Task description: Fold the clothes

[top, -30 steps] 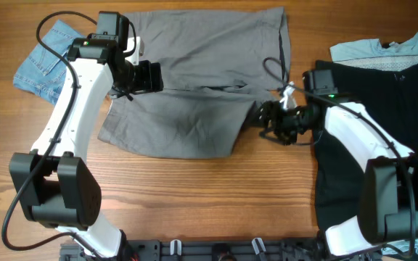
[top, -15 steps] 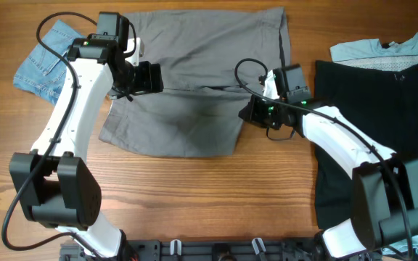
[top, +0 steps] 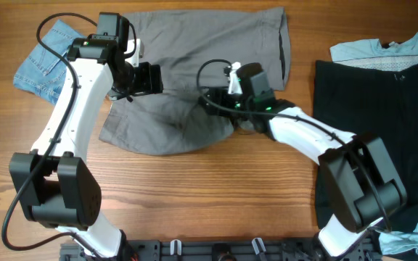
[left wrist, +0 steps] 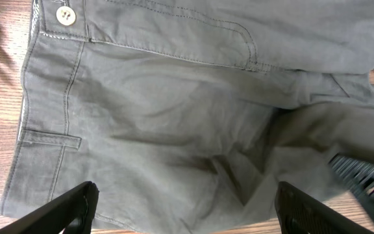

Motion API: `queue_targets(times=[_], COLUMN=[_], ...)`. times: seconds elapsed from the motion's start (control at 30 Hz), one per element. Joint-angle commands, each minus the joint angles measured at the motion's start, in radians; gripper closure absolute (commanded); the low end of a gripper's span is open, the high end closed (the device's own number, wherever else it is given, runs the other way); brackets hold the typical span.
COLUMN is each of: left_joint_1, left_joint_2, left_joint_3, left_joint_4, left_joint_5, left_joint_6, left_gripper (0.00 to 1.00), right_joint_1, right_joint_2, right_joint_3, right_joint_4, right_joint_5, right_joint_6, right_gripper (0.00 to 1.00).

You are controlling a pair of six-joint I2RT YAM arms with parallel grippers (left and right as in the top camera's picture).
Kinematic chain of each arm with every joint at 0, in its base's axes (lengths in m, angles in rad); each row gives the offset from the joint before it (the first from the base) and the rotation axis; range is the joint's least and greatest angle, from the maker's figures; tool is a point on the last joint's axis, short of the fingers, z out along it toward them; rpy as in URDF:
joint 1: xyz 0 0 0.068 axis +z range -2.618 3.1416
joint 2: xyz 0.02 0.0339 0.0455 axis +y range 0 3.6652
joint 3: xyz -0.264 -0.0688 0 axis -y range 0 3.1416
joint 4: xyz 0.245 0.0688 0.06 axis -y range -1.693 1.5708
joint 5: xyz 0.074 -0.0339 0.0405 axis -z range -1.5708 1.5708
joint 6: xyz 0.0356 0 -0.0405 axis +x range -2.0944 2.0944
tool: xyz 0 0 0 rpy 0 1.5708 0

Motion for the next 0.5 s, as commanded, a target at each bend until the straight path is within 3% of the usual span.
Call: queue_targets(times=[0.0, 0.23, 0.37, 0.47], left_joint_1=[0.002, 0.002, 0.002, 0.002], left_joint_2=[-0.006, -0.006, -0.006, -0.006], left_joint_3=[0.01, 0.01, 0.01, 0.01], left_joint_4=[0.002, 0.014, 0.015, 0.019], left_joint_5=[-0.005, -0.005, -0.005, -0.005], left_joint_6=[0.02, 0.02, 0.02, 0.02], left_gripper=[0.12, 0.12, 0.12, 0.12], right_joint_1=[-0.105, -0.217, -0.181, -0.122], right_joint_2=[-0.085, -0.195, -0.183, -0.167], right_joint_3=[0.006, 0.006, -0.014, -0.042], right_joint_4=[-0.132, -0.514, -0.666, -0.666], right_joint_5=[-0.233, -0.357, -0.341, -0.236], right_joint_6=[-0.092, -0.214, -0.208, -0.081], right_gripper=[0.32, 0.28, 0.37, 0.26])
